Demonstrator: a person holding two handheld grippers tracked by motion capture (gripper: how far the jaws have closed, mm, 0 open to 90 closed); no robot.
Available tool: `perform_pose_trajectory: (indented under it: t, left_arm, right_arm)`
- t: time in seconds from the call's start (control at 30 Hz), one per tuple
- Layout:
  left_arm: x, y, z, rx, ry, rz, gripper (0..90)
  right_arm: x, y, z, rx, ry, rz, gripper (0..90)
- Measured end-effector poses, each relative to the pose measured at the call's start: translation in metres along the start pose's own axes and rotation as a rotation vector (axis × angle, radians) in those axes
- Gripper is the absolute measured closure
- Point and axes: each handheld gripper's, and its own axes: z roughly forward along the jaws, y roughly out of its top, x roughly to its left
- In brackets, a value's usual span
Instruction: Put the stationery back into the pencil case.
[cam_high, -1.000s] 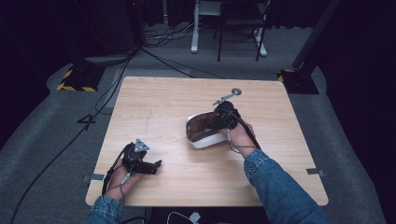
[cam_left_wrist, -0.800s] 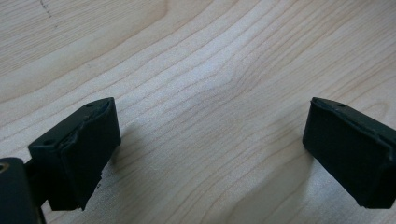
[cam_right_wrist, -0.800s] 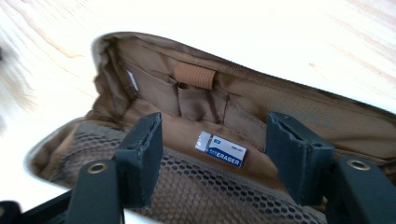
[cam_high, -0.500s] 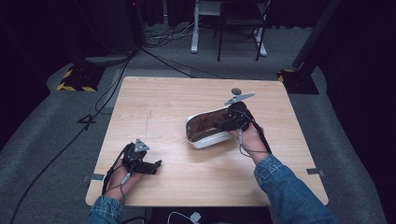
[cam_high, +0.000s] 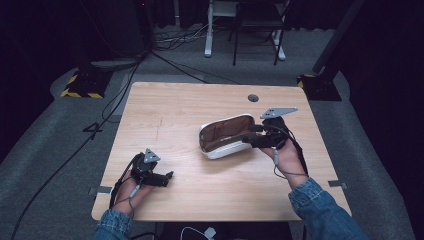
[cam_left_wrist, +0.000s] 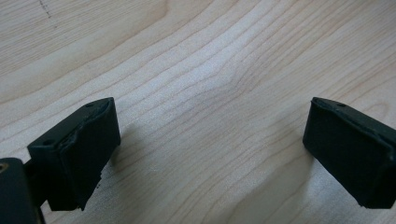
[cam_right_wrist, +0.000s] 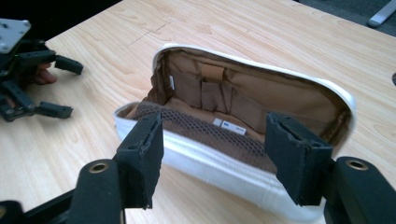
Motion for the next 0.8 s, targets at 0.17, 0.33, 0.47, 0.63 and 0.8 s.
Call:
perform_pose_trajectory:
  t: [0.17,0.33,0.47,0.63,0.8]
  left_arm:
    - [0.000,0.000,0.000,0.000,0.001,0.000,4.3]
    - [-0.001,0.000,0.000,-0.001,0.004,0.000,4.6]
    - [-0.001,0.000,0.000,0.000,0.003,-0.006,4.7]
    - [-0.001,0.000,0.000,0.001,0.004,-0.003,4.7]
    - [-0.001,0.000,0.000,0.002,0.004,-0.007,4.6]
  right_arm:
    - [-0.002,-0.015,-0.019,-0.030,0.003,-0.010,36.7]
    - [-0.005,-0.031,-0.035,-0.059,0.001,-0.010,35.4]
    - [-0.005,-0.045,-0.046,-0.066,-0.007,-0.018,34.9]
    - [-0.006,-0.062,-0.056,-0.085,-0.012,-0.005,34.7]
    - [-0.010,-0.083,-0.066,-0.105,-0.021,0.003,34.9]
